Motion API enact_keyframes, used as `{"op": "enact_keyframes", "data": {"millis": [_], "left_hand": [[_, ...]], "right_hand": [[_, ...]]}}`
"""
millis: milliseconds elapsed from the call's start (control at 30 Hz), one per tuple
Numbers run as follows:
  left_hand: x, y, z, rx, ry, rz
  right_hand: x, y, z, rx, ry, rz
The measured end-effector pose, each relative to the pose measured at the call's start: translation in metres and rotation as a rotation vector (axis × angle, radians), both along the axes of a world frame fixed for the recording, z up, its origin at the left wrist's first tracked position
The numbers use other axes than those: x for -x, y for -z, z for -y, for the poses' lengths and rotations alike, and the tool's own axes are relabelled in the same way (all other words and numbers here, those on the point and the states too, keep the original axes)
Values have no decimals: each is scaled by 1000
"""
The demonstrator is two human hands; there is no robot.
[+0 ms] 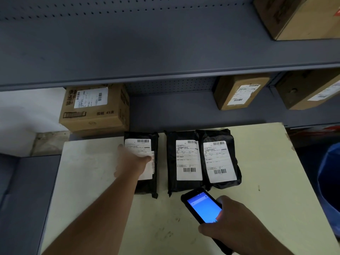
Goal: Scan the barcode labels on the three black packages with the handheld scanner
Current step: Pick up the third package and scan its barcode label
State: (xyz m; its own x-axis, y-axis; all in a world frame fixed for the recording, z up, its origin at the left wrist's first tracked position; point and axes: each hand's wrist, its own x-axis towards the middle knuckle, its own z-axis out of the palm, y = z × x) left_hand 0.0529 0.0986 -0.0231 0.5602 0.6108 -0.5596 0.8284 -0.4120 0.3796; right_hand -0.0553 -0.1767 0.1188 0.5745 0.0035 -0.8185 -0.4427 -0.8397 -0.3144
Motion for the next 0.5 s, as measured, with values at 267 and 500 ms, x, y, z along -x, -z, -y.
{"op": "enact_keyframes", "data": {"millis": [267,500], "left_hand": [[-2,-5,1,176,-120,-14],[1,-1,-6,358,-222,-19]], "right_hand": [[1,0,6,-12,10,3],[3,-3,8,-13,-6,3]]}}
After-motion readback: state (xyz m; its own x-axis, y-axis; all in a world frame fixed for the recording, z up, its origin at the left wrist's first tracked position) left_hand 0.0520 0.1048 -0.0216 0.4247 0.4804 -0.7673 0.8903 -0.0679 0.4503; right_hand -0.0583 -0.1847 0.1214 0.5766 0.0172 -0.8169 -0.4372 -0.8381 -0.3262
